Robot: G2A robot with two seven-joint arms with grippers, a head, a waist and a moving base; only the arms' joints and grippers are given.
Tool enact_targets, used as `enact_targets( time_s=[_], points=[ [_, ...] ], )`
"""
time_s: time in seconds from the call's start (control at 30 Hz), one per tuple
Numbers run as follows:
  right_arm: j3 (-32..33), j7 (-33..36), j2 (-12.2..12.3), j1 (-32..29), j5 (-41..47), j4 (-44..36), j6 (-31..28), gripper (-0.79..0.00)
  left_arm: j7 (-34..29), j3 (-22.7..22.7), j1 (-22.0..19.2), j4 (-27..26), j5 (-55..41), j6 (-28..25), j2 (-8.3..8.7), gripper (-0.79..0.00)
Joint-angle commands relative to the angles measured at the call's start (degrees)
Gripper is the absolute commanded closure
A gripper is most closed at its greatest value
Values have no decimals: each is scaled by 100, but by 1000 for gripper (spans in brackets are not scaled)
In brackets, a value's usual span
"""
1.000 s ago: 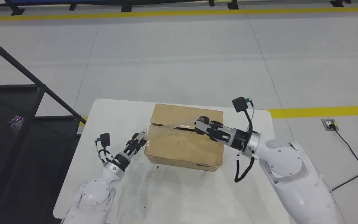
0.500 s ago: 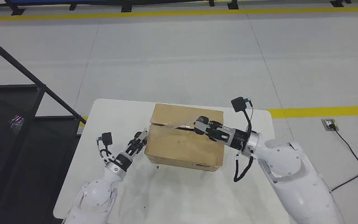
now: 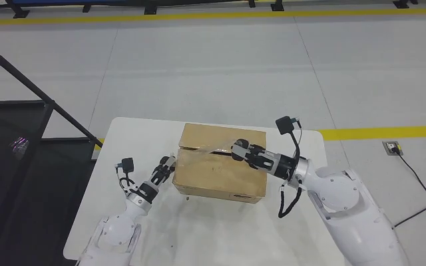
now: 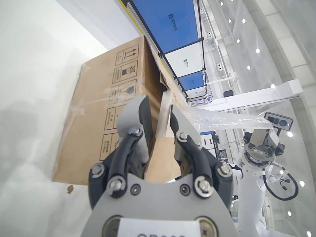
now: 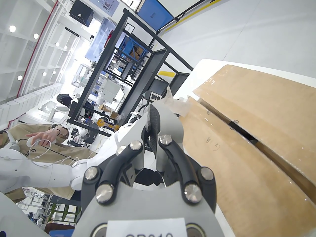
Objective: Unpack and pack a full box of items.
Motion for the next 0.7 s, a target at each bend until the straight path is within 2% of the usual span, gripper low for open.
enact_targets(
  time_s=[0.0, 0.43, 0.67],
  points=[
    [2, 0, 0, -2, 12, -1, 11, 0, 5, -34, 20, -7, -13, 11, 6, -246],
    [-2, 1, -1, 3, 21, 10, -1, 0, -54, 43, 17, -46, -106, -41, 4, -259],
    [4, -5, 0, 4, 8, 7, -3, 0, 41, 132, -52, 60, 84, -26, -3, -194]
  ],
)
